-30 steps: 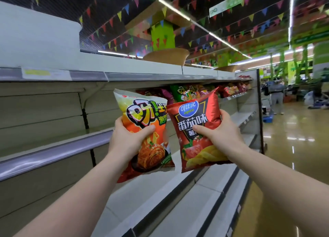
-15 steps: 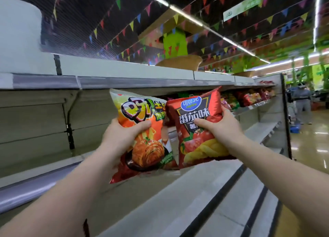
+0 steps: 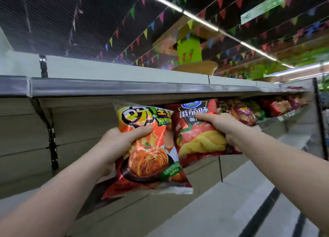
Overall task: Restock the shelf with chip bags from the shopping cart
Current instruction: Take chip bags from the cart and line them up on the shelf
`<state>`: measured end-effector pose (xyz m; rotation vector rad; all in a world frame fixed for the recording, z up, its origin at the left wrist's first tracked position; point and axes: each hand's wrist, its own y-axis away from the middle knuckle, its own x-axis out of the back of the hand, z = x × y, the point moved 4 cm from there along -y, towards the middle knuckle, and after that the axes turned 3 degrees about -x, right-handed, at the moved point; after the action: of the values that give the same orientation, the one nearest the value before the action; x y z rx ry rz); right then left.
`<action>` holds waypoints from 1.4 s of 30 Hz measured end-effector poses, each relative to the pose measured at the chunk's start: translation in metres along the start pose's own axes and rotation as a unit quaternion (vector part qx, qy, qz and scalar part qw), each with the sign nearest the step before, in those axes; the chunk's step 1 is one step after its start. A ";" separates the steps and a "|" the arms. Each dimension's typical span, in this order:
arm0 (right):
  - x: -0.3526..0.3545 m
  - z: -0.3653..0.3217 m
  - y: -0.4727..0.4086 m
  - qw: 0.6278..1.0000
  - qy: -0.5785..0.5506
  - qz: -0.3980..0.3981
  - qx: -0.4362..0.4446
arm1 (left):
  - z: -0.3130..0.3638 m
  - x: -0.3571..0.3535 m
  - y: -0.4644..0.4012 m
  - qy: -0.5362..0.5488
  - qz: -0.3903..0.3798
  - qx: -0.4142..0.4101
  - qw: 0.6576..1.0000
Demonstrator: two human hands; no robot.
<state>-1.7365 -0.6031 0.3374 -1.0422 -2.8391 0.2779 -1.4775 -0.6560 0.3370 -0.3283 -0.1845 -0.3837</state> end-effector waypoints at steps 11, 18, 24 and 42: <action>-0.047 0.011 -0.132 0.983 0.000 -0.179 -0.031 | 0.000 -0.036 -0.044 -0.019 0.112 0.045 0.992; -0.081 0.035 -0.193 0.966 -0.078 -0.248 0.018 | -0.001 -0.062 -0.061 -0.011 0.172 0.065 0.983; -0.090 0.034 -0.206 0.960 -0.066 -0.259 0.089 | -0.001 -0.076 -0.067 -0.009 0.205 0.073 0.976; -0.008 0.016 -0.172 0.933 0.102 -0.124 0.321 | -0.014 -0.145 -0.175 0.080 0.223 0.046 0.970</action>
<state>-1.8414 -0.7391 0.3565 -0.5316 -2.3742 0.9290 -1.6773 -0.7647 0.3384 -0.2371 0.0322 0.0447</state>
